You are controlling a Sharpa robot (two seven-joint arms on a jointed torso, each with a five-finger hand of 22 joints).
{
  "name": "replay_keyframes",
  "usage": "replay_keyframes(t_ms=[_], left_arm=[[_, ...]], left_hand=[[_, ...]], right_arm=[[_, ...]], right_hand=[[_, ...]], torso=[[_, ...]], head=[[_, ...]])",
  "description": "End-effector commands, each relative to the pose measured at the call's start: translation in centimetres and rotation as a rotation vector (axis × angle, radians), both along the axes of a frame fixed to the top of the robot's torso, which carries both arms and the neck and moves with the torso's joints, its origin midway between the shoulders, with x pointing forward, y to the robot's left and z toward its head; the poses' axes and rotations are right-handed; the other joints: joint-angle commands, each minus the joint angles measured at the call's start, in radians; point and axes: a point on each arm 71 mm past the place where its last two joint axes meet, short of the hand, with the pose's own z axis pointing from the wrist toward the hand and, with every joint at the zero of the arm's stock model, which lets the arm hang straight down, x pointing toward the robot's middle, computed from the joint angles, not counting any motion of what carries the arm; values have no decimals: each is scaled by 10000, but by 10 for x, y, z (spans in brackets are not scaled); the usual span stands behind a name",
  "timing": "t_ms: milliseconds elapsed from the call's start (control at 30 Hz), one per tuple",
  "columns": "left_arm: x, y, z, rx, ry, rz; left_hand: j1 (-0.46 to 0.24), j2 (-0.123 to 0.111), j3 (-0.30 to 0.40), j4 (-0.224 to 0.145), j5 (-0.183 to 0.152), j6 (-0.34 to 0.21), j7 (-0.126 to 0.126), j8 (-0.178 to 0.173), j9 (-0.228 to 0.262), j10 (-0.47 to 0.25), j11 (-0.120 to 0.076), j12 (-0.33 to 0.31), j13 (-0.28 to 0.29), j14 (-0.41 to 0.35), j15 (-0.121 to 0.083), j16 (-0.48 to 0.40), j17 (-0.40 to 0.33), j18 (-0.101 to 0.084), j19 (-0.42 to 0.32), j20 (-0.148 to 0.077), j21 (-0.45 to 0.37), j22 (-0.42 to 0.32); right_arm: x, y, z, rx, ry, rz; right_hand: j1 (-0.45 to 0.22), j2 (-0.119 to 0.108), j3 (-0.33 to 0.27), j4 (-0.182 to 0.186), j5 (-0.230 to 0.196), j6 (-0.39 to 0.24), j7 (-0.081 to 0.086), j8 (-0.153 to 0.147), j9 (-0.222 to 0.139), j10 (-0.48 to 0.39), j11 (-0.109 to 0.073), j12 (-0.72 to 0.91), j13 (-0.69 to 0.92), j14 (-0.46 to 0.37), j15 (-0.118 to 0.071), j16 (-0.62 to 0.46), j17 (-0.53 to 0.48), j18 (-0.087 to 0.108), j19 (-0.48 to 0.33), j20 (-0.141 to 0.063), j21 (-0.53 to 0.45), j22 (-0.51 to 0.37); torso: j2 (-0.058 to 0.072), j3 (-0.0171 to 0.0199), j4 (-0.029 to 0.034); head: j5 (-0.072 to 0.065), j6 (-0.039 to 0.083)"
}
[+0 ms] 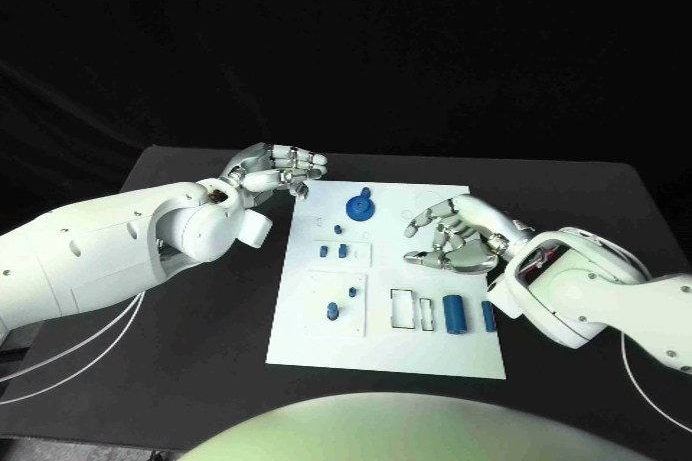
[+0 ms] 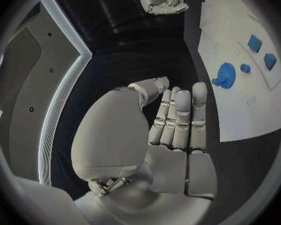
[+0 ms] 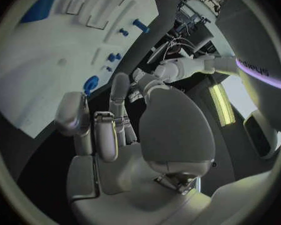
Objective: Assemble the parts on the task board
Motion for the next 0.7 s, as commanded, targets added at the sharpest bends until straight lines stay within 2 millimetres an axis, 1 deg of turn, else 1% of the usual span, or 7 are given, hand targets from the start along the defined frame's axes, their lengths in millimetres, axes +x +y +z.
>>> replay_keyframes(t_ms=[33,67,133,300,400,567,700], left_arm=[[-1,1,1,-40,-51,-41],[-1,1,1,-31,-43,-28],[-1,2,0,-22,-31,-17],[-2,1,0,-37,-55,-12],[-3,1,0,-42,-91,22],[-4,0,0,-55,-104,21],[-5,-1,0,-70,-93,-13]], left_hand=[[-60,2,0,-45,26,-59,-26,58,-13,-71,-29,51,-9,-83,-19,40,-9,154,3,54,-17,-17],[-60,2,0,-45,26,-59,-26,58,-13,-71,-29,51,-9,-83,-19,40,-9,154,3,54,-17,-17],[-68,1,-3,-43,25,-60,-25,62,-13,-73,-28,55,-9,-88,-18,40,-18,153,2,55,-18,-18],[-68,1,-3,-43,25,-60,-25,62,-13,-73,-28,55,-9,-88,-18,40,-18,153,2,55,-18,-18],[-78,2,-6,-39,25,-61,-23,65,-13,-72,-28,60,-8,-83,-16,44,-6,153,0,56,-19,-18],[-78,2,-6,-39,25,-61,-23,65,-13,-72,-28,60,-8,-83,-16,44,-6,153,0,56,-19,-18],[-78,2,-6,-39,25,-61,-23,65,-13,-72,-28,60,-8,-83,-16,44,-6,153,0,56,-19,-18]], right_arm=[[0,-18,-4,877,1584,-838],[0,-25,-5,731,1680,-976],[-2,-43,-6,199,1904,-1292],[-11,-75,-14,-1608,2282,-1826],[-18,-83,-21,-2300,2400,-2055],[-31,-87,-33,-2955,2512,-2409],[-39,-86,-39,-3150,2519,-2571]], right_hand=[[-15,307,-1018,448,66,-249,-117,665,408,225,-73,6706,6143,705,36,174,730,-181,101,26,96,232],[-180,405,-1271,664,23,-268,-39,806,491,376,11,7602,6937,739,25,231,916,-140,138,-42,169,283],[-21,651,-2010,988,60,-436,-50,1217,751,630,8,8949,8126,792,20,332,1234,-190,250,-8,368,429],[-339,1178,-3509,1011,61,-601,-107,1753,1102,1035,38,9948,8953,885,19,470,1755,-277,461,-18,861,747],[37,1231,-3712,978,59,-640,-113,1856,1162,1105,32,10092,9064,927,16,524,1974,-333,574,-22,1148,901],[35,1272,-3931,1026,58,-605,-133,1942,1202,1164,17,10212,9155,938,6,539,2032,-365,642,-29,1314,991],[-180,1323,-4299,1055,77,-595,-154,2026,1235,1173,0,10230,9168,943,-8,548,2066,-369,661,-41,1338,1022]], torso=[[-65,-19,-121],[-70,-24,-144],[-90,-53,-165],[-151,-94,-218],[-167,-84,-254],[-184,-93,-288],[-186,-84,-306]], head=[[-396,35],[-437,36],[-658,26],[-1046,5],[-1186,2],[-1406,2],[-1473,2]])
